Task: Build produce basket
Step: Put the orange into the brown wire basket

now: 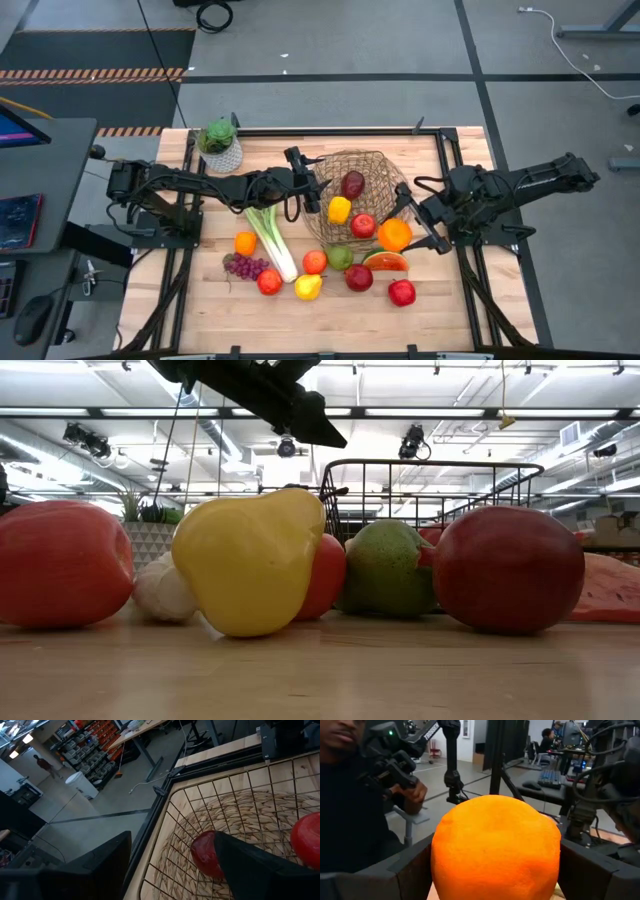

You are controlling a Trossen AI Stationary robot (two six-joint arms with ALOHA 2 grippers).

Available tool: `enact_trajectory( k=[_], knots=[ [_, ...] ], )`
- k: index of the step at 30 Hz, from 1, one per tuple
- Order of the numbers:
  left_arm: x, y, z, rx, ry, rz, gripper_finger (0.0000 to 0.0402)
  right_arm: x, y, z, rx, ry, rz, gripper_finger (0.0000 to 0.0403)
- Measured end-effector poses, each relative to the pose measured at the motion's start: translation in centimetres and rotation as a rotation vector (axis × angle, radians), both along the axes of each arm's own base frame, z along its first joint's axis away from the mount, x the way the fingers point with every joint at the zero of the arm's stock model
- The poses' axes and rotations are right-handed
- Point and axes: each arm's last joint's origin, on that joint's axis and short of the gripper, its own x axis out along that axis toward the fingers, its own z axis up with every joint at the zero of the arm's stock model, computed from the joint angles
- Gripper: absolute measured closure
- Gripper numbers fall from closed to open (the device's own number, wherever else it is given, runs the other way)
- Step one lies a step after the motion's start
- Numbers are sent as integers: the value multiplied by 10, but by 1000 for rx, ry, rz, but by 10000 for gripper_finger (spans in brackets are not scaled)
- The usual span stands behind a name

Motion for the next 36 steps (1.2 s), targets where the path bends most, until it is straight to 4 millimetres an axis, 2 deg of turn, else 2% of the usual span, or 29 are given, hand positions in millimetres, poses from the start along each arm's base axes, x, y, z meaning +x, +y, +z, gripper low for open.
enact_trajectory(
  k=[16, 19, 27, 36],
  knots=[
    [0, 0, 0, 0, 0, 0, 113, 0, 0, 2, 5, -25, 2, 52],
    [0, 0, 0, 0, 0, 0, 113, 1, -2, 7, -5, -83, -78, 52],
    [0, 0, 0, 0, 0, 0, 113, 4, -13, 20, 25, -210, -439, 52],
    [0, 0, 0, -6, -4, 1, 113, 4, -14, 23, 71, -225, -494, 52]
  ],
)
